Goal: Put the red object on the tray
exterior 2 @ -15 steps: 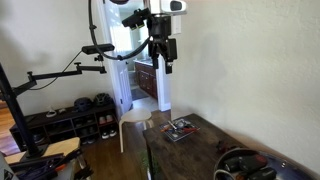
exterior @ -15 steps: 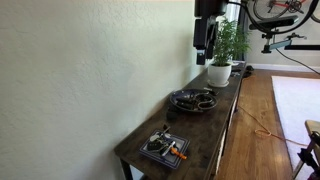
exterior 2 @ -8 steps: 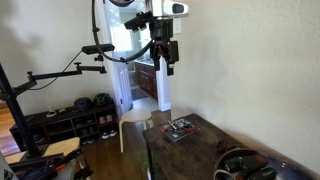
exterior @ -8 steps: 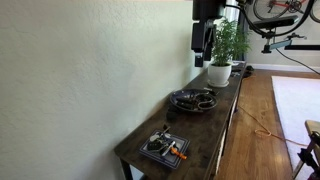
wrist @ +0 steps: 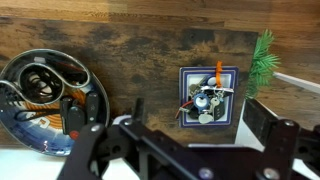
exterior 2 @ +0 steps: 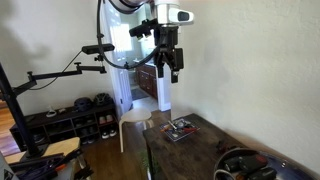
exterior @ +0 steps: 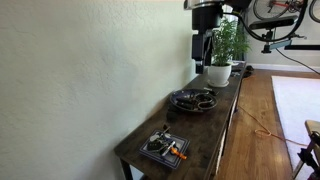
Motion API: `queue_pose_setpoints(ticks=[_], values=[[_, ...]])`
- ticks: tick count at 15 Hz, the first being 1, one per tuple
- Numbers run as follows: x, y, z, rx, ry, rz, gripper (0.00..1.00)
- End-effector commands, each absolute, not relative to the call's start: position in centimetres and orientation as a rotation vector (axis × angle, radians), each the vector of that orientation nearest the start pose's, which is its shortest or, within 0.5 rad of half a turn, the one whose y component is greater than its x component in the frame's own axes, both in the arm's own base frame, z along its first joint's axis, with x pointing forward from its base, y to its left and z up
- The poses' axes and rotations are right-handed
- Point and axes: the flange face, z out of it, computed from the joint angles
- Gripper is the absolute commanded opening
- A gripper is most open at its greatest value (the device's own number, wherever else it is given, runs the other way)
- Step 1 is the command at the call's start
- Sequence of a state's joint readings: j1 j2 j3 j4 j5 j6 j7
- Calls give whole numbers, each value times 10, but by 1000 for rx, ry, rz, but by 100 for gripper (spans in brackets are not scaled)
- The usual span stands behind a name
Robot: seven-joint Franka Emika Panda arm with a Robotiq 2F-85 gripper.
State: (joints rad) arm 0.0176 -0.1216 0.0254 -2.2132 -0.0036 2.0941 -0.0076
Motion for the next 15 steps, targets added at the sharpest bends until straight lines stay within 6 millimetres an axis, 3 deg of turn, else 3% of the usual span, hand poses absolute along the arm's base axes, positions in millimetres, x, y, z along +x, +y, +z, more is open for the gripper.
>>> queue_pose_setpoints(ticks=[1, 7, 8, 9, 15], values=[[524, 9, 402, -3196, -102, -22, 100], [553, 2, 356, -3221, -163, -59, 100], [556, 4, 352, -3216, -169, -59, 100], [546, 6, 356, -3207, -143, -29, 100], [556, 7, 349, -3206, -150, -32, 100]])
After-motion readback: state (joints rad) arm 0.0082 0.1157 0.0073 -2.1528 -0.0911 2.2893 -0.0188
